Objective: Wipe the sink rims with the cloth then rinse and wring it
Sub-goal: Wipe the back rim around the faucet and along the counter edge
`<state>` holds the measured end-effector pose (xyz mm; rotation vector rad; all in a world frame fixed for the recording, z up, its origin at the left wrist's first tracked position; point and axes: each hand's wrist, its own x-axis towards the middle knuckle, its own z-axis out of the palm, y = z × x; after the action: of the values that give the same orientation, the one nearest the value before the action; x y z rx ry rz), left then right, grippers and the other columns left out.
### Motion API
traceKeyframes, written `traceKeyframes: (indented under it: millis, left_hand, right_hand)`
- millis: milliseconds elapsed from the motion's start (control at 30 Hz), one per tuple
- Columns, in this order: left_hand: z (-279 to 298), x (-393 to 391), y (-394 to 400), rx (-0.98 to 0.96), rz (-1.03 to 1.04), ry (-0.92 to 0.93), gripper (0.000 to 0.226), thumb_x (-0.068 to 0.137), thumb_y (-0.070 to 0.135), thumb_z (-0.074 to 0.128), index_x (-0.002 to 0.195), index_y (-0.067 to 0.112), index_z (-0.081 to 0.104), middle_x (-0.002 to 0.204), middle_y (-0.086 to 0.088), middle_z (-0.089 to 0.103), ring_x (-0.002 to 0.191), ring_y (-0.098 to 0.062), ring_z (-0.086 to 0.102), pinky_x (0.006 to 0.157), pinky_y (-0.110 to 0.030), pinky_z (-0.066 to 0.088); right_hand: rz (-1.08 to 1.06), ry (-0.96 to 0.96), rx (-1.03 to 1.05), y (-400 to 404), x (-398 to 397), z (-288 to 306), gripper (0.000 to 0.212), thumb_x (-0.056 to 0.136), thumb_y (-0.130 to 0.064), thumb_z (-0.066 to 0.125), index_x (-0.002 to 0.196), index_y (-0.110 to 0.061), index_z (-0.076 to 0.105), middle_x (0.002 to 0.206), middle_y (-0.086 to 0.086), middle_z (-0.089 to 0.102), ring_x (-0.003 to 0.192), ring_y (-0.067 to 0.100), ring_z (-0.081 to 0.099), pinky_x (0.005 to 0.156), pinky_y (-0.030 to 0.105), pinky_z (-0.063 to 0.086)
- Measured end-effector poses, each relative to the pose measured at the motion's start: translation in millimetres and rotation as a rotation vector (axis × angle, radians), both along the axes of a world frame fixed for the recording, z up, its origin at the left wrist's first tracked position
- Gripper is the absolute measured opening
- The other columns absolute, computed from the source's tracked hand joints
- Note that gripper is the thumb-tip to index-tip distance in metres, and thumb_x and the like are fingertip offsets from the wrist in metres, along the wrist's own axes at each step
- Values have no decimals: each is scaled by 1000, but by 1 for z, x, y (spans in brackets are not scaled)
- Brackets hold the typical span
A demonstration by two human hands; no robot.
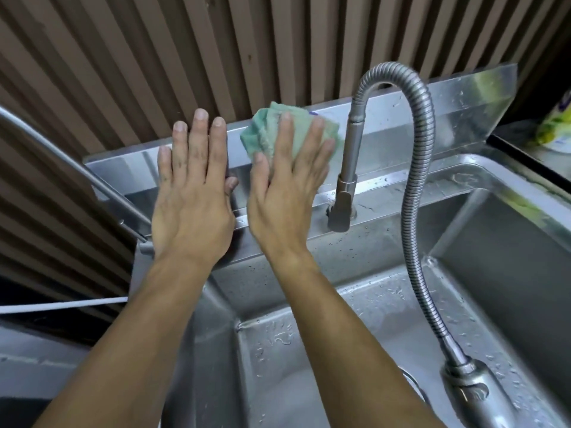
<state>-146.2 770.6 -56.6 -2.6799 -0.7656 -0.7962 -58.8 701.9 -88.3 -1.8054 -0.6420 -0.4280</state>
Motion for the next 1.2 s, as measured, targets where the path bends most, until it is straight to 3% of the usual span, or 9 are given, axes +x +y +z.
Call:
traceKeyframes:
  millis: [100,200,333,433,533,667,900,1067,1200]
  left_hand:
    - [-1,1,-1,14,-7,-11,66,111,27,30,164,14,-7,172,-10,-9,159,-31,-7,129,-45,-4]
    - [-2,3,-1,34,6,-6,66,111,28,29,164,16,-9,172,-12,-10,159,-32,-8,128,-46,-4]
    - [-3,2,-1,61,2,25,67,111,27,31,164,27,-9,171,-15,-12,158,-36,-9,127,-47,-8]
    - [-3,3,-1,68,7,35,65,111,34,27,164,29,-10,171,-15,-13,158,-36,-11,126,-46,-10]
    - [-4,3,-2,71,25,42,63,110,41,20,163,30,-14,170,-15,-16,158,-36,-13,126,-47,-11]
    - [-3,3,-2,68,13,46,63,110,44,18,163,31,-14,171,-14,-16,158,-35,-13,125,-46,-12]
    - [-6,5,0,55,14,21,63,111,41,23,163,32,-10,171,-15,-14,158,-38,-11,126,-53,-7]
    - [-8,4,4,71,-12,15,62,111,40,24,164,31,-9,171,-17,-10,158,-39,-8,127,-54,-2]
    - [-10,4,3,90,-20,6,62,112,38,25,164,29,-7,171,-19,-7,158,-41,-5,127,-57,0]
  right_hand:
    - [-118,224,230,3,26,21,57,110,-31,32,164,-22,15,173,10,-10,157,26,-21,128,39,-9]
    - [-161,254,396,11,19,25,57,109,-18,33,164,-12,17,173,15,1,160,29,-9,130,49,5]
    - [-60,75,141,-1,0,-4,57,110,-19,32,164,-10,15,173,13,-1,151,4,-25,129,37,-4]
    - [-45,-26,-12,-12,17,-4,58,111,-26,32,164,-10,15,172,17,-4,155,20,-22,130,40,-8]
    - [-73,-6,-64,-8,26,5,61,111,-42,26,165,-18,14,171,21,-8,158,42,-8,126,60,9]
    - [-48,-142,-175,-15,32,1,62,111,-43,35,165,-20,17,170,25,-9,157,45,-7,126,60,6]
    - [-41,145,112,-2,-2,20,56,111,-24,33,165,-17,17,173,11,-6,158,24,-15,129,53,2]
    - [159,50,-412,-50,-24,13,67,106,-7,41,165,-16,10,173,11,-9,158,38,-13,126,56,20]
    - [70,-16,-770,-63,-29,-11,60,106,-20,35,163,-9,18,172,20,0,158,40,-3,122,49,32]
